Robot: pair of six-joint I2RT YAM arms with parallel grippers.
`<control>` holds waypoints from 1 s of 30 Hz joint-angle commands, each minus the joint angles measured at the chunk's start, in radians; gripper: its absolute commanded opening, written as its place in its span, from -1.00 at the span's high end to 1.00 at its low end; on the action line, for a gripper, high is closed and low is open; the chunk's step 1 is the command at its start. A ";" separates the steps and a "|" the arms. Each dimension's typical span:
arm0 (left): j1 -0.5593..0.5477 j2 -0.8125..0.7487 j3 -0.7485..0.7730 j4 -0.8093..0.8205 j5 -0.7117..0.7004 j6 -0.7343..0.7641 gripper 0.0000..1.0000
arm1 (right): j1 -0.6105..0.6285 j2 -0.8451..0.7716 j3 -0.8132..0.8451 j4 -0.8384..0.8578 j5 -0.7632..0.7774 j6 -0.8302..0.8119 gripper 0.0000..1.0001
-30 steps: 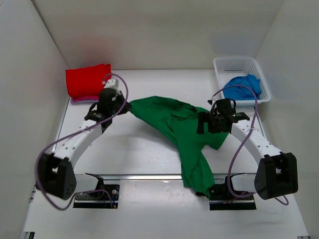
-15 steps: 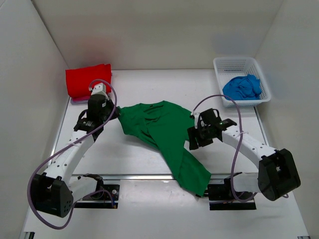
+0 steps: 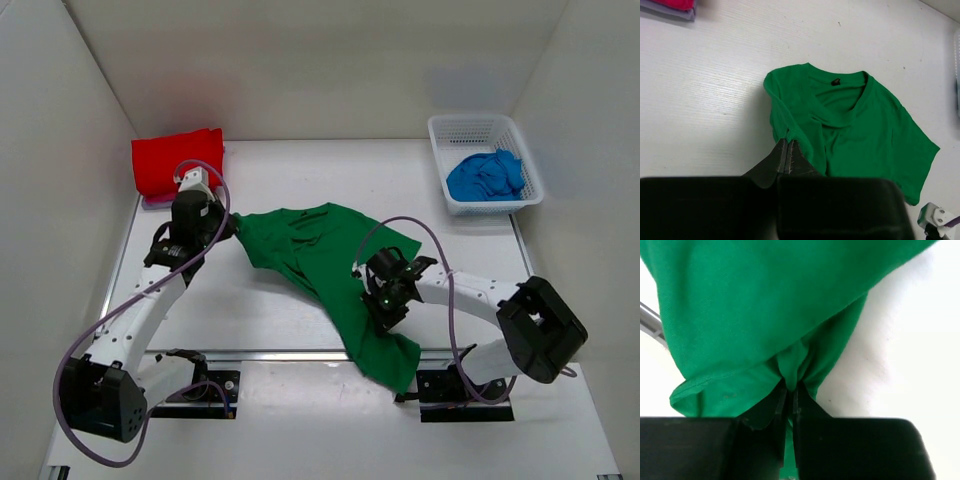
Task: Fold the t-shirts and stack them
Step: Flatten out the tshirt
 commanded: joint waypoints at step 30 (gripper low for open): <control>0.150 -0.130 0.007 -0.087 -0.092 0.040 1.00 | -0.266 -0.236 0.056 0.048 0.196 -0.091 -0.33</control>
